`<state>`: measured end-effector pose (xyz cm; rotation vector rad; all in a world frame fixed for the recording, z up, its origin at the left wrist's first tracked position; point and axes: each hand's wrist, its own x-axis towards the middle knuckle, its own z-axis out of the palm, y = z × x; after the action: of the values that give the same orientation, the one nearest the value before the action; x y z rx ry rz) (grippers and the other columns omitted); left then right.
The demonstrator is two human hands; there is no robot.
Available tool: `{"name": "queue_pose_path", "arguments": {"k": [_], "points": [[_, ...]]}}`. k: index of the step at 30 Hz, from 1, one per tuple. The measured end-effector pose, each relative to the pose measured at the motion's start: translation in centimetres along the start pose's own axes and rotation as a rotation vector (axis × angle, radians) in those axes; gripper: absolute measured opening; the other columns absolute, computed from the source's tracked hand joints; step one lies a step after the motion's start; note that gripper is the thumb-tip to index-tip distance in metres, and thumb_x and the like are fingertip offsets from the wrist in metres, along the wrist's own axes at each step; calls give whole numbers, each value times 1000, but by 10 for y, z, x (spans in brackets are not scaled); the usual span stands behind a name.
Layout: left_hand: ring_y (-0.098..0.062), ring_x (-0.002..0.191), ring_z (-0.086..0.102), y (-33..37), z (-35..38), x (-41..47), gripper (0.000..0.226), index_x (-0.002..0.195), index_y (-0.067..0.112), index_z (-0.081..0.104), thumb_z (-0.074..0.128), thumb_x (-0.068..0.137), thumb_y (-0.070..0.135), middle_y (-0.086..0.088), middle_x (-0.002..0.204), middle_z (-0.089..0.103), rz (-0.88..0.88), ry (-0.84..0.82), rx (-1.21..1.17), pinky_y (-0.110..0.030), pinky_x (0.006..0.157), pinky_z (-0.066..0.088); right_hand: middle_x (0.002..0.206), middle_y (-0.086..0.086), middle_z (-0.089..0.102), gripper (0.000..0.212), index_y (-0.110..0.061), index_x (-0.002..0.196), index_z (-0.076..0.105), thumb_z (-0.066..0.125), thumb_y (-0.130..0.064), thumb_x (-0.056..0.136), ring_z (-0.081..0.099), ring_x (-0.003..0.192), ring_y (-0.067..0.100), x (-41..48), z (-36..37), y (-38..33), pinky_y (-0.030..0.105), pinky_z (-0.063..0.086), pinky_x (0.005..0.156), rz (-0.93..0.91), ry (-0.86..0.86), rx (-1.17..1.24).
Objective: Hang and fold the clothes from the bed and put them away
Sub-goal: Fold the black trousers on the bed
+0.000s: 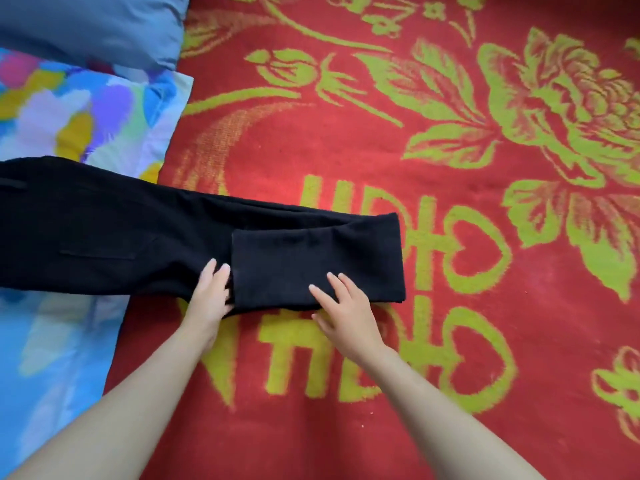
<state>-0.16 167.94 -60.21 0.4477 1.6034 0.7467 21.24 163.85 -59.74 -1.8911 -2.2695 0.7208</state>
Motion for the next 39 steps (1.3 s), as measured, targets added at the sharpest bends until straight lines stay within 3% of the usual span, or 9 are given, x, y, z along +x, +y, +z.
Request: {"name": "queue_pose_path", "arguments": {"k": [7, 12, 17, 19, 23, 27, 29, 33, 39], "points": [[-13, 117, 47, -14, 0, -4, 71, 148, 18, 25, 61, 88, 6, 6, 136, 39, 232, 7, 306, -27, 96, 37, 151, 17, 26, 48, -16, 141, 41, 52, -26, 95, 19, 141, 32, 3, -11, 31, 46, 24, 108, 532, 167, 18], [-18, 105, 56, -4, 14, 1, 52, 129, 17, 57, 57, 83, -7, -5, 121, 59, 250, 223, 353, -23, 91, 39, 148, 12, 34, 71, -11, 149, 17, 58, -19, 91, 33, 134, 31, 17, -24, 54, 42, 29, 110, 933, 217, 598], [-9, 111, 53, 25, 30, 3, 37, 108, 6, 71, 49, 86, -13, -1, 123, 61, 609, 223, 397, 0, 92, 30, 115, 13, 62, 39, -2, 121, 55, 60, 5, 83, 55, 92, 21, 23, -36, 64, 28, 39, 78, 1130, 407, 942], [-18, 115, 51, 27, 28, 8, 34, 113, 7, 69, 51, 89, -8, -3, 130, 57, 644, 284, 490, -8, 97, 30, 104, 12, 62, 31, -2, 113, 58, 61, 5, 83, 54, 86, 19, 24, -41, 65, 27, 38, 73, 1147, 418, 997], [-34, 129, 29, -3, 13, -1, 38, 126, 15, 61, 52, 91, 4, -15, 152, 26, 377, 366, 941, -38, 103, 28, 100, 7, 57, 27, -6, 113, 53, 60, -2, 87, 50, 74, 18, 21, -49, 61, 27, 36, 61, 1124, 332, 994], [-44, 116, 54, -28, 0, -28, 65, 121, 4, 63, 81, 58, 3, -28, 135, 48, 752, 178, 1302, -51, 86, 49, 88, 4, 54, 19, -7, 101, 53, 60, -9, 83, 48, 71, 18, 25, -71, 39, 30, 33, 55, 1004, 404, 811], [-39, 123, 51, -36, 0, -33, 81, 131, 7, 55, 84, 55, 14, -24, 139, 45, 731, 5, 1414, -51, 91, 48, 79, -2, 51, 14, -13, 90, 52, 59, -9, 79, 46, 67, 16, 30, -88, 15, 28, 33, 54, 913, 511, 774], [-17, 146, -6, -46, -3, -16, 84, 150, 28, -8, 50, 90, 27, 4, 158, -14, 439, -131, 1238, -40, 114, 16, 79, -12, 52, 23, -26, 85, 50, 62, -10, 75, 51, 68, 1, 50, -123, -73, 18, 42, 62, 580, 648, 706], [-17, 146, 2, -38, -35, -29, 77, 152, 20, 0, 49, 94, 32, 3, 159, -3, 462, -106, 964, -28, 116, 12, 71, -17, 49, 23, -22, 93, 50, 64, -13, 76, 47, 67, 8, 108, -137, -235, 21, 24, 59, 217, 401, 580]]}}
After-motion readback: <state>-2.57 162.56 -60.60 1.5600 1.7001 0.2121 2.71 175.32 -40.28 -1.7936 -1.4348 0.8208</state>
